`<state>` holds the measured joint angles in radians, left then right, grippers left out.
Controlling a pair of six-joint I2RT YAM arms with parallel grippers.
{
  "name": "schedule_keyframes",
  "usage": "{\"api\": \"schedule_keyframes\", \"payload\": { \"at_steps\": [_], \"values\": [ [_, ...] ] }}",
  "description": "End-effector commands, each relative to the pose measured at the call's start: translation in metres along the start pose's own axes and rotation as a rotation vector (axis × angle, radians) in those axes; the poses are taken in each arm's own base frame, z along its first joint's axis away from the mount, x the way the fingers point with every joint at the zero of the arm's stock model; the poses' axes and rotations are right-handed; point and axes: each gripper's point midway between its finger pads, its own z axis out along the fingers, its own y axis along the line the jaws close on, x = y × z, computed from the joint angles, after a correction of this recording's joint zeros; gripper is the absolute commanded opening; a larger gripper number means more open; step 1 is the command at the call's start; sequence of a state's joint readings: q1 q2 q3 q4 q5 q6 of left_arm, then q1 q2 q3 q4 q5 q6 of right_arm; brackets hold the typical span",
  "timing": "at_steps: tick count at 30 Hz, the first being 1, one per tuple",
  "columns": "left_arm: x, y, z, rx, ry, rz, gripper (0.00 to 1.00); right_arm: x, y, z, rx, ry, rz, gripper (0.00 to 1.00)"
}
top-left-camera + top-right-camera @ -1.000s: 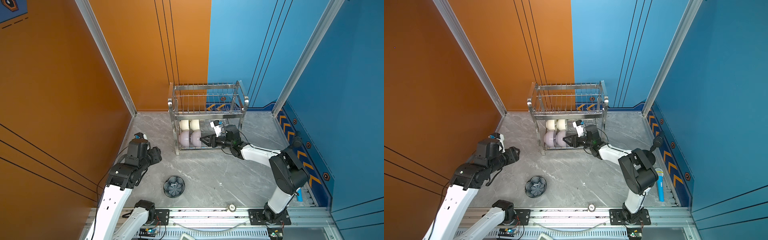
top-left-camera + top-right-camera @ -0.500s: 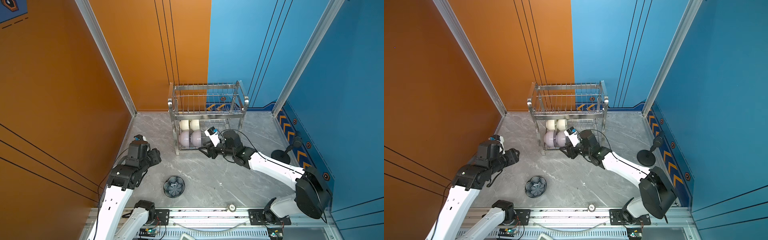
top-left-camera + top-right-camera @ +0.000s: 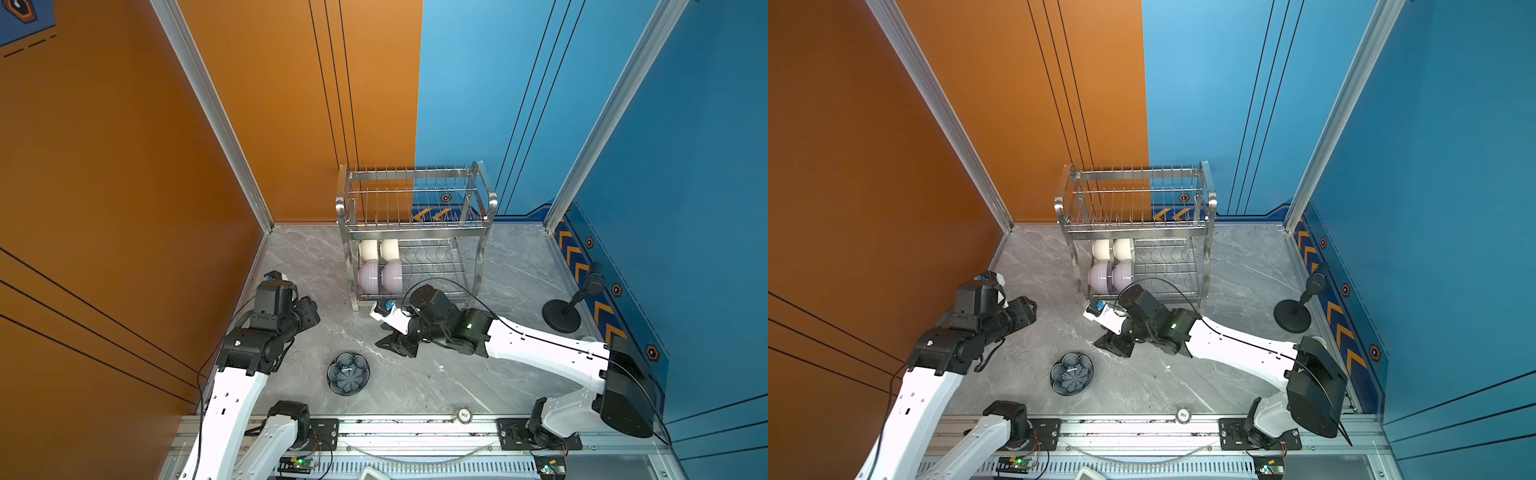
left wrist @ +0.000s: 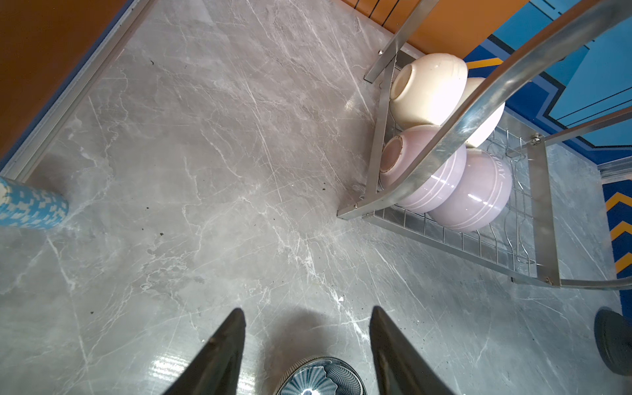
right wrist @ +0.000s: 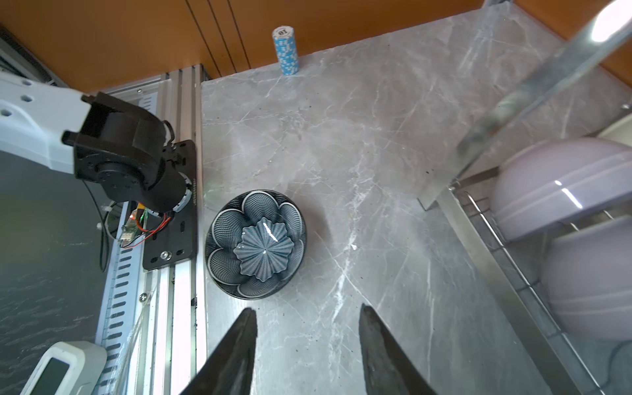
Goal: Load bowls into a dish rack
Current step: Pick up the bowl from the bottom-left of the table.
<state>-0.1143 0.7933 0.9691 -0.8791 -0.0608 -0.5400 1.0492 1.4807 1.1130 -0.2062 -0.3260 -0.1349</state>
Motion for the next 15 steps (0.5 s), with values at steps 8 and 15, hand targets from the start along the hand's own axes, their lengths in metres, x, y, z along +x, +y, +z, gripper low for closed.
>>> {"api": "schedule_keyframes", "payload": {
  "at_steps": [8, 15],
  "values": [
    [0.008, 0.006, 0.006, 0.020, 0.021, -0.037, 0.59, 0.033, 0.041, 0.033, -0.043, 0.255, -0.270, 0.50],
    [0.006, 0.003, 0.015, 0.033, 0.051, -0.032, 0.59, 0.042, 0.061, 0.058, -0.055, 0.320, -0.367, 0.50]
  ]
}}
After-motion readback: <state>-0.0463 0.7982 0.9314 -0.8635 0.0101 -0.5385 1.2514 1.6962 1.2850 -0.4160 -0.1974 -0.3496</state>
